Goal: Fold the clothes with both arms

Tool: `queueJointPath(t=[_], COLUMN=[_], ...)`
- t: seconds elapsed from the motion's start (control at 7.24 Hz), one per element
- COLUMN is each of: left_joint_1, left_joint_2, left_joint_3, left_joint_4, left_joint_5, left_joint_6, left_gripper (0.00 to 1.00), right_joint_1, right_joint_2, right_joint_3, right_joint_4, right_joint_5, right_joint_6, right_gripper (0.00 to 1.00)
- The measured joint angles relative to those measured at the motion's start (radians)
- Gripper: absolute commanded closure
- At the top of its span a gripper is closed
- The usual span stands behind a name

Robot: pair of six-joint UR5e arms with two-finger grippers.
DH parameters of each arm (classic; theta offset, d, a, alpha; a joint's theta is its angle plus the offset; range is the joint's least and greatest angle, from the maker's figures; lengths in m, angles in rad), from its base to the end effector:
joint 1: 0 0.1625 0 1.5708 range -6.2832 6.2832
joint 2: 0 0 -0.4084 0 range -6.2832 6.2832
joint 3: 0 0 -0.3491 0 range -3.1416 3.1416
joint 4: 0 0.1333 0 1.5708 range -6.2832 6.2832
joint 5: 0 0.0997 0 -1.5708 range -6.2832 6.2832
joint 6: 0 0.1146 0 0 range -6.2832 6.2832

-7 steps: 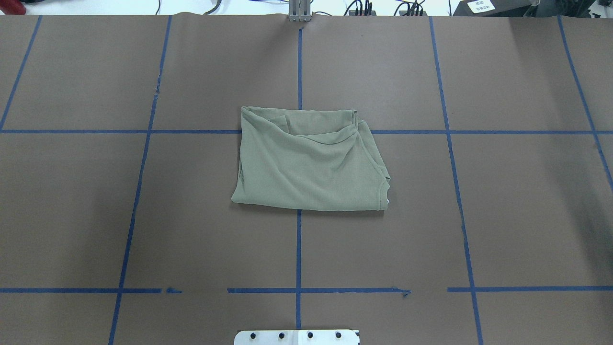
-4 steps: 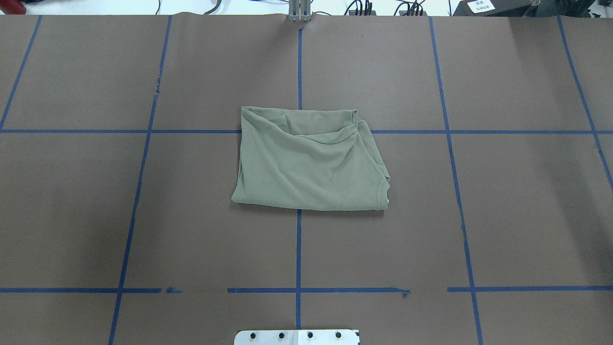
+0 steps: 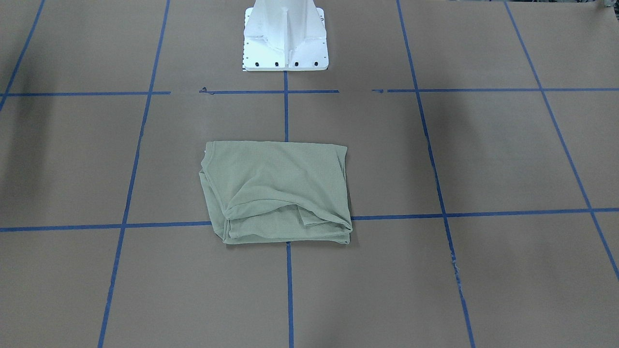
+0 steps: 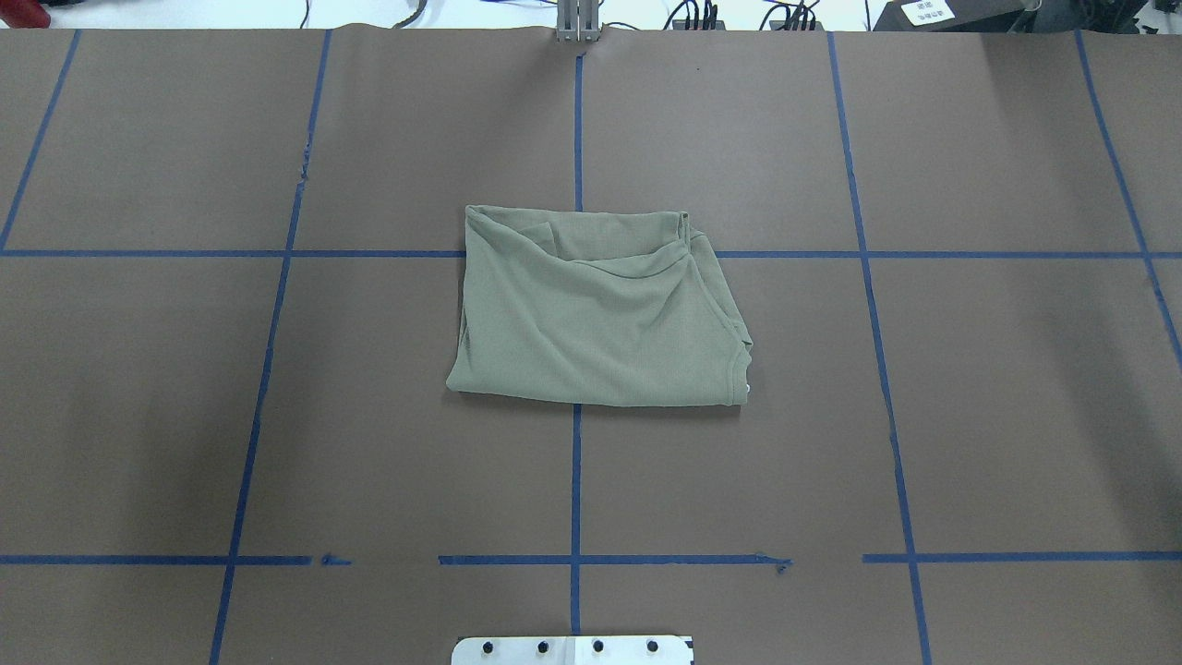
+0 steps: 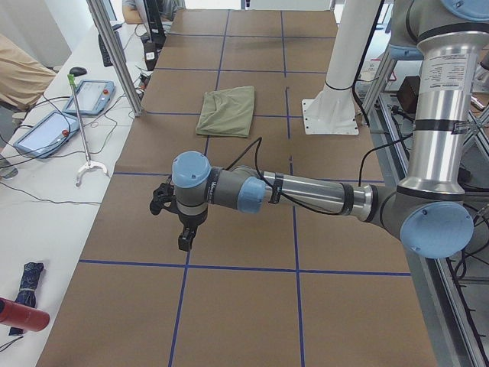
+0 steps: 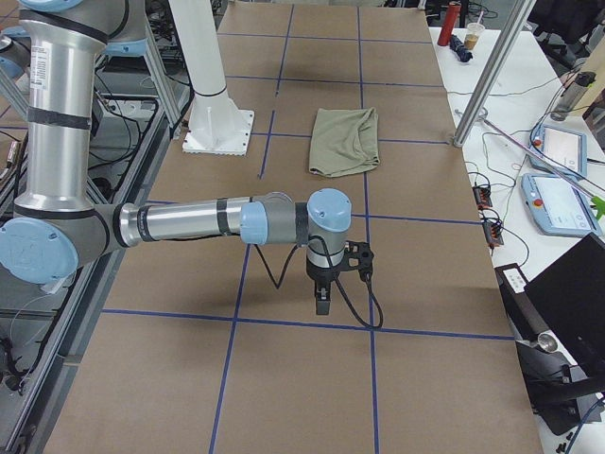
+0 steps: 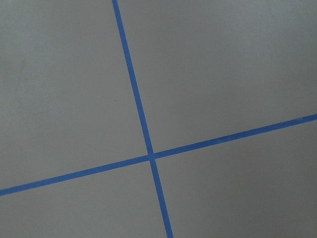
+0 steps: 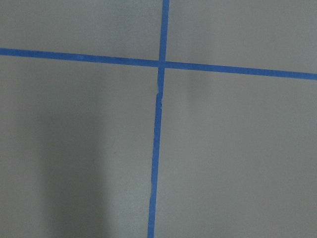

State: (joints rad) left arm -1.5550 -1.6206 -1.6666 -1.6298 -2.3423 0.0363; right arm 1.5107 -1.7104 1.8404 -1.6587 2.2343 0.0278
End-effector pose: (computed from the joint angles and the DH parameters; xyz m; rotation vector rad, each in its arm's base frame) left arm -0.0458 -0.4808 0.5799 0.2023 0.7671 0.1283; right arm 0.0390 -0.3958 0.6077 0.0114 -0.6646 -0.0451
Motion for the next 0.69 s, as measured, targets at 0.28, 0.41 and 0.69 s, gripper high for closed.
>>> queueJointPath(t=[0.28, 0.41, 0.69], left_joint_1=[0.000, 0.000, 0.001], left_joint_2=[-0.009, -0.008, -0.006], left_joint_3=[0.005, 0.002, -0.012], left_joint_4=[0.034, 0.034, 0.025], left_joint_5=[-0.004, -0.009, -0.007], left_joint_6=[0.001, 0.003, 0.002], left_gripper=[0.00, 0.00, 0.00], right_joint_1=[0.000, -0.001, -0.001], right_joint_2=[0.000, 0.000, 0.003], right_joint_3=[0.001, 0.000, 0.002], right_joint_4=[-0.006, -0.005, 0.002], right_joint_5=[0.006, 0.007, 0.008], right_joint_6=[0.002, 0.003, 0.012], right_gripper=[0.00, 0.00, 0.00])
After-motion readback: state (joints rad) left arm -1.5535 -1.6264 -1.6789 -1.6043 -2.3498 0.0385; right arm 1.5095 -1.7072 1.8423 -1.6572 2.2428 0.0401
